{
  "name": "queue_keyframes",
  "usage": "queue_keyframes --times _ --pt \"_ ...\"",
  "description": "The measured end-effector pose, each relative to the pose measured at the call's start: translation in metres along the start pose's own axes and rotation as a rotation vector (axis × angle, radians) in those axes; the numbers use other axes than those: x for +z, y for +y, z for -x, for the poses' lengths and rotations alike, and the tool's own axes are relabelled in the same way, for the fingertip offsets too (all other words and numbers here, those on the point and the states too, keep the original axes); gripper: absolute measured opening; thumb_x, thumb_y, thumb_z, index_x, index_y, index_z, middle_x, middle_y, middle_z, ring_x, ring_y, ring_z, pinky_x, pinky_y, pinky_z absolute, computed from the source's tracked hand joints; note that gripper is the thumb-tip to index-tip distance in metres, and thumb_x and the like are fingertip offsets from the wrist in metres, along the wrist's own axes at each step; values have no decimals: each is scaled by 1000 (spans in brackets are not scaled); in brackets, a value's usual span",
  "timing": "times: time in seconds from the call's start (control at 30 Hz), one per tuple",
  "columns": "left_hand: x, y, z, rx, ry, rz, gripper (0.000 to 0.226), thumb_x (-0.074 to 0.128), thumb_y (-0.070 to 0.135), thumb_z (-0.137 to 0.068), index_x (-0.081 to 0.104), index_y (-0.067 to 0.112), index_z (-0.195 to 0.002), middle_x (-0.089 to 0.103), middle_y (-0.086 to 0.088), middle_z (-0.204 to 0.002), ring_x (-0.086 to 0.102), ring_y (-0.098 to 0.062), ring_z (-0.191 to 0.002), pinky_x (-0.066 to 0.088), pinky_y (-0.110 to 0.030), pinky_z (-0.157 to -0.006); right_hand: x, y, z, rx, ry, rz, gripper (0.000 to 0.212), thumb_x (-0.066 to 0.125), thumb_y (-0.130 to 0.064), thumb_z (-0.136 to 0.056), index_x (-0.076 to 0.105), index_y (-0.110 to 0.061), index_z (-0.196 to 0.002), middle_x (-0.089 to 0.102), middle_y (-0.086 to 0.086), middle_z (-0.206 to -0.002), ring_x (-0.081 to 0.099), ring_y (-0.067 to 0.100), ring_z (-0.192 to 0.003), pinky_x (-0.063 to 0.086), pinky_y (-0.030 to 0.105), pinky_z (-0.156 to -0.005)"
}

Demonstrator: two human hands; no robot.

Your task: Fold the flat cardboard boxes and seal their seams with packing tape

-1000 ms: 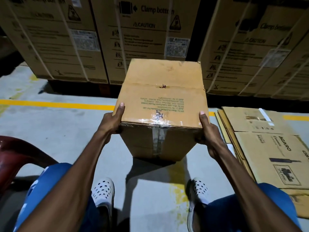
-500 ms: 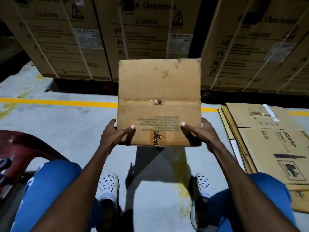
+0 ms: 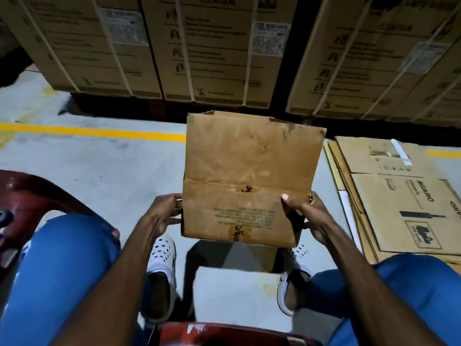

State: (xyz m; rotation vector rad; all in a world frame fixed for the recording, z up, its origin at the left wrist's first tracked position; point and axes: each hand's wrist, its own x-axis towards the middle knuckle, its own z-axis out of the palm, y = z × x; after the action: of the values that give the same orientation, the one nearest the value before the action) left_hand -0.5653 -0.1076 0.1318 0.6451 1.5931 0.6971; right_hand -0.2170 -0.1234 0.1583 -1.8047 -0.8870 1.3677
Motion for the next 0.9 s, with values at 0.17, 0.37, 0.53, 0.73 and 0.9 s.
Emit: queue_keyframes --times 0.17,0.37,0.53,0.73,0.9 --pt "-8 -74 -1 -106 40 -52 29 44 4 -100 69 12 -112 60 -10 -90 50 -21 -77 38 -31 -72 25 73 16 31 2 85 56 86 -6 -77 53 -12 -122 69 8 -109 63 12 -84 51 22 -62" --pt "-24 -73 -3 -165 -47 119 30 39 30 -108 60 11 -117 62 -13 -120 59 -26 -100 48 -35 -74 5 130 10 182 -70 193 121 98 -5 -53 33 -11 -154 54 18 -142 57 35 -125 51 50 -101" --pt "-3 -63 4 -43 -118 -219 54 53 60 -94 52 20 -130 56 -6 -126 55 -25 -111 49 -37 -79 -18 120 27 123 9 251 114 92 -6 -66 25 -12 -158 42 17 -154 50 33 -132 53 41 -95" --pt "23 -76 -8 165 -9 -733 66 71 35 -89 44 11 -144 62 -17 -132 61 -36 -114 53 -41 -93 1 91 15 -747 -302 1439 101 73 -45 -87 9 -21 -161 3 8 -169 5 27 -155 14 54 -124" --pt "0 -74 -10 138 67 -598 60 60 18 -84 47 11 -142 66 -21 -122 65 -40 -104 54 -47 -92 -9 76 2 -562 -370 1866 106 3 -88 -81 32 -17 -154 39 12 -158 24 20 -152 -2 47 -124"
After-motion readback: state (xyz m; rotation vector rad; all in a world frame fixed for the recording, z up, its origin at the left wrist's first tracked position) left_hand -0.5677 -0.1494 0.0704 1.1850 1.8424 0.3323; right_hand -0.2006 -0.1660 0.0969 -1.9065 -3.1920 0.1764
